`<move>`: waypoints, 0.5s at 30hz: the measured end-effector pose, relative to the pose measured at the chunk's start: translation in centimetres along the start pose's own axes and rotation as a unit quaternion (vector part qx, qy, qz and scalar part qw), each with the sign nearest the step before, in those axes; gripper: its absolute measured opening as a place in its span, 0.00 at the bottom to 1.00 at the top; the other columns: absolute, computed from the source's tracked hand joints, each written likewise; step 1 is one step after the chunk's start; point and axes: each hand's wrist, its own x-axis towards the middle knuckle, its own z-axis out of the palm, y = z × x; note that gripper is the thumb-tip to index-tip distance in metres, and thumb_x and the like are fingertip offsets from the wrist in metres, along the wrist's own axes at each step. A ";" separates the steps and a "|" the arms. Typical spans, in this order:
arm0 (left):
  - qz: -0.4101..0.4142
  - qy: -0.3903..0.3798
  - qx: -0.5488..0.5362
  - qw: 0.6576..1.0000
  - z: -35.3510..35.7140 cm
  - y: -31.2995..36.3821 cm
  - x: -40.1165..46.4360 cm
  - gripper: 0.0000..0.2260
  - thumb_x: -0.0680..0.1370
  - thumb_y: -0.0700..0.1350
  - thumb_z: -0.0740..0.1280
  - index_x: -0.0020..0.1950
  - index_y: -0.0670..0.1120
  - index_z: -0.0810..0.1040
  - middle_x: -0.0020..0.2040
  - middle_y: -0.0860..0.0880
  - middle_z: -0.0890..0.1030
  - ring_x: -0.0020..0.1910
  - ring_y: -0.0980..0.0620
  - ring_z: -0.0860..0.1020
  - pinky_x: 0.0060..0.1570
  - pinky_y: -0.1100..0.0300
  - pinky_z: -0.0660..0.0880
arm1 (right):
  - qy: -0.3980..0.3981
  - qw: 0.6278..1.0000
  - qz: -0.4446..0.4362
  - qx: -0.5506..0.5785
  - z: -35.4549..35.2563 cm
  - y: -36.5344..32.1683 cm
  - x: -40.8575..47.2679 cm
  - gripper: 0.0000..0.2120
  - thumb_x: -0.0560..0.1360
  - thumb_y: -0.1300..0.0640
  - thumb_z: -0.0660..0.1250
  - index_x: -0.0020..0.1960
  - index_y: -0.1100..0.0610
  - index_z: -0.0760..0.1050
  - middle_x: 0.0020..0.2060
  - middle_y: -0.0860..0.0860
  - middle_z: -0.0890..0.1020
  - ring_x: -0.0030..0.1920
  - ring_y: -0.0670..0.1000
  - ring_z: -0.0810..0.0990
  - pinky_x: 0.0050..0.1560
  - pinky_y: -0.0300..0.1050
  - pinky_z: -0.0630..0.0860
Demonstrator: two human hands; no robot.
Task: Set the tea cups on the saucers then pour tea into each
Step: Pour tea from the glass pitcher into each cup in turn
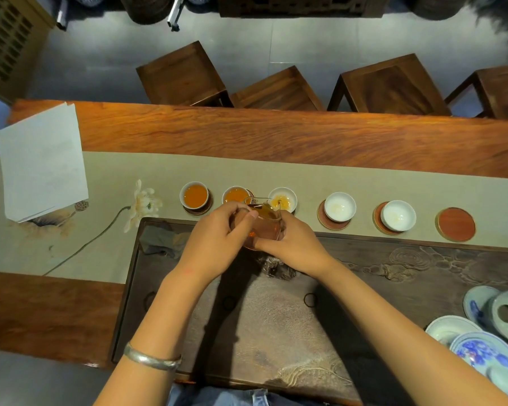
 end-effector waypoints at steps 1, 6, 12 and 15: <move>0.001 0.001 0.001 1.000 0.0 0.0 0.0 0.08 0.80 0.55 0.63 0.51 0.55 0.79 0.39 0.55 0.82 0.38 0.59 0.78 0.37 0.61 0.73 | 0.002 1.000 0.002 0.000 0.0 0.0 0.0 0.33 0.61 0.30 0.73 0.61 0.46 0.73 0.50 0.39 0.83 0.49 0.36 0.80 0.42 0.32 0.71; -0.001 0.000 0.001 1.000 0.0 0.0 0.1 0.07 0.80 0.55 0.62 0.48 0.56 0.79 0.37 0.55 0.80 0.36 0.60 0.77 0.35 0.63 0.70 | -0.003 1.000 0.002 0.006 0.0 -0.2 -0.1 0.34 0.61 0.30 0.73 0.61 0.45 0.73 0.50 0.39 0.83 0.49 0.35 0.80 0.42 0.30 0.70; 0.000 0.007 0.010 1.000 0.1 0.1 0.2 0.10 0.79 0.56 0.62 0.49 0.54 0.79 0.39 0.52 0.82 0.39 0.55 0.80 0.40 0.51 0.77 | 0.003 1.000 0.010 0.008 0.0 -0.5 -0.4 0.26 0.59 0.29 0.71 0.52 0.39 0.72 0.45 0.36 0.82 0.45 0.33 0.79 0.40 0.27 0.69; 0.000 0.005 0.013 1.000 0.2 0.1 0.1 0.10 0.79 0.57 0.62 0.48 0.55 0.79 0.38 0.53 0.82 0.38 0.56 0.79 0.40 0.50 0.77 | -0.003 1.000 0.002 0.016 0.1 -0.4 -0.4 0.30 0.60 0.29 0.71 0.57 0.42 0.74 0.48 0.40 0.83 0.48 0.37 0.81 0.47 0.35 0.74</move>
